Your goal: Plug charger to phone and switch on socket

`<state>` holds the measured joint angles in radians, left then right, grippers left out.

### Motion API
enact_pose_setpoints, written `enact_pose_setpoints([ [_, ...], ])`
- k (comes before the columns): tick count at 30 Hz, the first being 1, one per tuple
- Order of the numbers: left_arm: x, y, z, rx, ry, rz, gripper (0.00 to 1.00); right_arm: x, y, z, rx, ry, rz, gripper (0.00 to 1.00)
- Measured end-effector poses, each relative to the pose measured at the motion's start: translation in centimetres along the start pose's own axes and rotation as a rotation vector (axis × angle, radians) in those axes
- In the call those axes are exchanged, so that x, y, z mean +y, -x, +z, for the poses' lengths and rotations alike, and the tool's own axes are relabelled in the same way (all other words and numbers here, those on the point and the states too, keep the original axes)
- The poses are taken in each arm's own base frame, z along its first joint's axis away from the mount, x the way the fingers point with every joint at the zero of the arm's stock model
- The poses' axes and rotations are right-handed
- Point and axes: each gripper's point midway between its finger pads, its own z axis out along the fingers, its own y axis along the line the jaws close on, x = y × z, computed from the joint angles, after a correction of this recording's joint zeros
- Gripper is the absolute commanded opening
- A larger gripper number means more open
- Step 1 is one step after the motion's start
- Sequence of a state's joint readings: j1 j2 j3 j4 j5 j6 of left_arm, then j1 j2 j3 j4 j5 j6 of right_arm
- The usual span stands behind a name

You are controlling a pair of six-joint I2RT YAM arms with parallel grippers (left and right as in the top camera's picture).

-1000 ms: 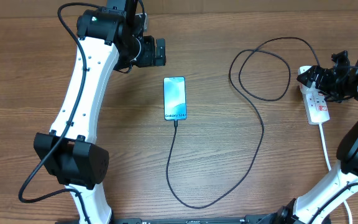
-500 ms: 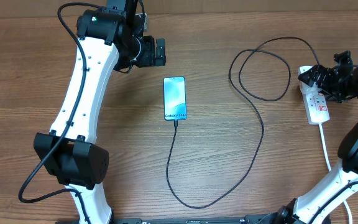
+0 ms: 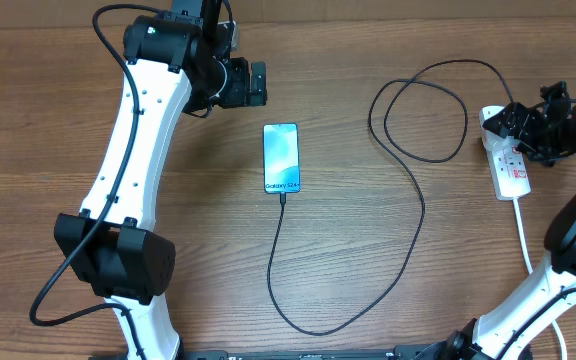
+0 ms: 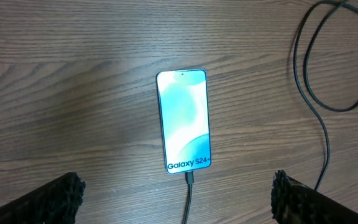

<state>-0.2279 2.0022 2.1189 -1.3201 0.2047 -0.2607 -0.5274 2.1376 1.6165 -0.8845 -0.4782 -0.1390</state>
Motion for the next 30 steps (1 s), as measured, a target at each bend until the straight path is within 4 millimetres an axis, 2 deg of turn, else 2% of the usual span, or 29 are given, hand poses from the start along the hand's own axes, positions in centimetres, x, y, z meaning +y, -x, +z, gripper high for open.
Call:
enact_pose_setpoints([
  [8,0.0,0.0,0.0,0.0,0.0,0.0,1.0,-1.7,-0.5,0.0,0.013,-0.026,0.045,1.0],
  [27,0.0,0.0,0.0,0.0,0.0,0.0,1.0,-1.4,-0.9,-0.3,0.028,0.013,-0.028,1.0],
  [30,0.0,0.0,0.0,0.0,0.0,0.0,1.0,-0.7,-0.8,-0.6,0.035,0.038,-0.024,1.0],
])
